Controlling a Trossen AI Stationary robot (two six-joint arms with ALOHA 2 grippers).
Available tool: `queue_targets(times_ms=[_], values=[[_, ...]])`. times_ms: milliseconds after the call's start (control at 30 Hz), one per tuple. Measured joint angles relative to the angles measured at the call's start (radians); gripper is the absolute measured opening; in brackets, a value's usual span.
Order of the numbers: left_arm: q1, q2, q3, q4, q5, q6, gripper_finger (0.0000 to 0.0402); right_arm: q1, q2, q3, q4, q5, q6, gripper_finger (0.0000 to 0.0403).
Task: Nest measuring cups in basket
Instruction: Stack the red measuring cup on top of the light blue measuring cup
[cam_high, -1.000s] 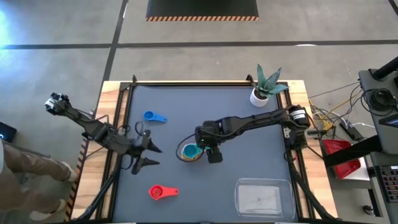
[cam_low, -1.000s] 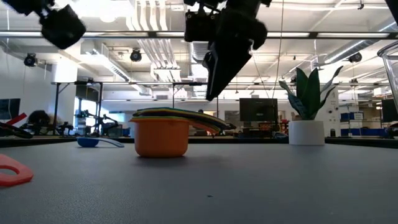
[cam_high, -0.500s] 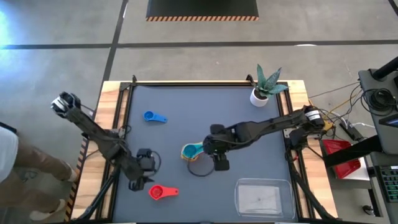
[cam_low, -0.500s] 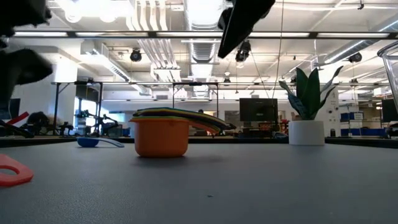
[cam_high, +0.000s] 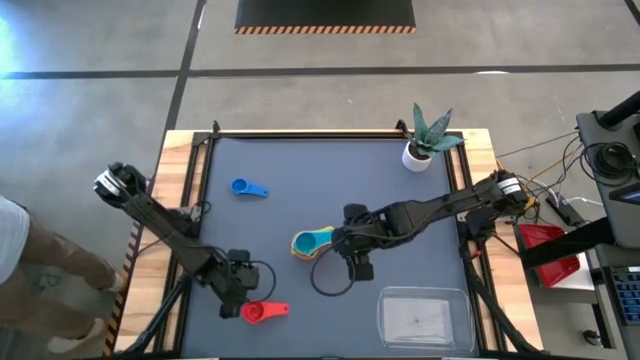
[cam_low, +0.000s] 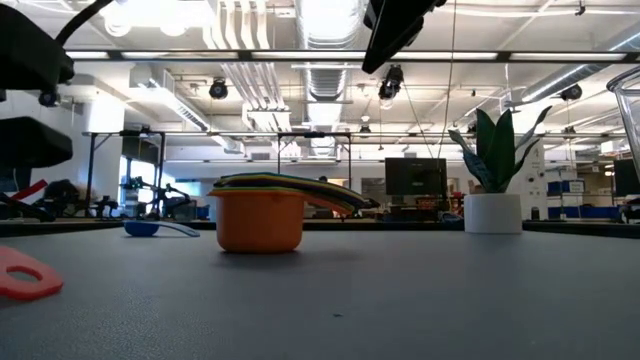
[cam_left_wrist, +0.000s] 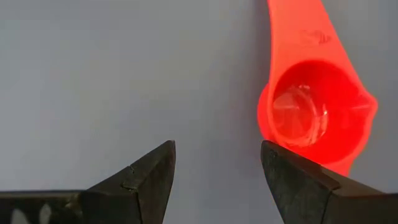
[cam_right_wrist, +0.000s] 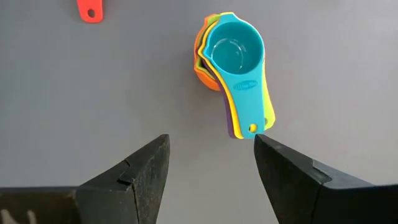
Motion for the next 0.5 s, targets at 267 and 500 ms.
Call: queue_targets(times_ms=[267, 500], values=[[0.0, 0.094, 0.057, -0.069, 0.0, 0.026, 0.0219, 0.001, 0.0, 0.0, 0.0, 0.0, 0.001, 0.0224], [0.001, 0.113, 0.053, -0.064, 0.009, 0.016, 0.0219, 0.002, 0.0, 0.0, 0.0, 0.0, 0.001, 0.0224]])
